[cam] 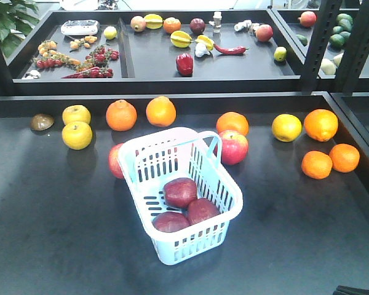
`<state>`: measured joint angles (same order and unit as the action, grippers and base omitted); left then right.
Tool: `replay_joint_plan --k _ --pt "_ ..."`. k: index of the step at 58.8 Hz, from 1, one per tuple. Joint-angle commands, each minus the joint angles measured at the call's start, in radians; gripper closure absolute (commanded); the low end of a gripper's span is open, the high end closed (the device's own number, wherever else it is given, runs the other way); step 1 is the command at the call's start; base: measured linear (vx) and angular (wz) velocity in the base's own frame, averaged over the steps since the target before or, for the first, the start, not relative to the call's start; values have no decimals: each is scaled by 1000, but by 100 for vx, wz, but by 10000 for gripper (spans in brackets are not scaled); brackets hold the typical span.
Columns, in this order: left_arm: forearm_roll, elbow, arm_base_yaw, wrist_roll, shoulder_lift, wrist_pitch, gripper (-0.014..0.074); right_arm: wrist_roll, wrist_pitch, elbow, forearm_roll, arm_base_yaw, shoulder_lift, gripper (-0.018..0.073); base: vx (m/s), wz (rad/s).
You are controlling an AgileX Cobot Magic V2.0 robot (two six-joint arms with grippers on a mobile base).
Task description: Pick three apples into basket with both arms
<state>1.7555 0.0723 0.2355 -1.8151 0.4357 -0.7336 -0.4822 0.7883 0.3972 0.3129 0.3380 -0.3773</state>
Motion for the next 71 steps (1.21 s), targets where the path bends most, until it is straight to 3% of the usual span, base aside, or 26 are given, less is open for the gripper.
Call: replay_joint_plan --k 1,4,9,16,30,35,40,43,49,56,61,66,71 --pt "-126 23 7 -27 6 26 603 0 -63 25 9 -2 -6 564 0 0" --pt "-212 23 7 -47 6 52 603 0 -63 25 9 -2 -6 564 0 0" --pt "-422 23 7 -87 6 101 603 0 -63 25 9 -2 -6 564 0 0" --pt "-652 23 7 -78 6 165 603 0 -63 25 9 -2 -6 564 0 0" --pt "-940 16 7 -76 6 231 603 0 -63 25 9 -2 -6 564 0 0" --pt "-985 -4 7 -17 6 250 603 0 -63 25 9 -2 -6 564 0 0" --pt "-987 -38 7 178 6 315 603 0 -63 25 9 -2 -6 564 0 0" --pt "-1004 -58 7 348 6 343 603 0 -63 25 9 -2 -6 564 0 0" --pt "-1108 -71 7 628 6 360 603 0 -63 25 9 -2 -6 564 0 0" --pt "-1328 -65 7 1002 6 406 603 0 -63 25 9 -2 -6 564 0 0" --pt "-1488 -65 7 1299 6 530 603 0 -63 25 9 -2 -6 564 0 0" --pt "-1644 -65 7 1508 6 600 603 0 -63 25 9 -2 -6 564 0 0" --pt "-1716 -68 7 1662 -7 632 603 0 -63 25 9 -2 -6 564 0 0"
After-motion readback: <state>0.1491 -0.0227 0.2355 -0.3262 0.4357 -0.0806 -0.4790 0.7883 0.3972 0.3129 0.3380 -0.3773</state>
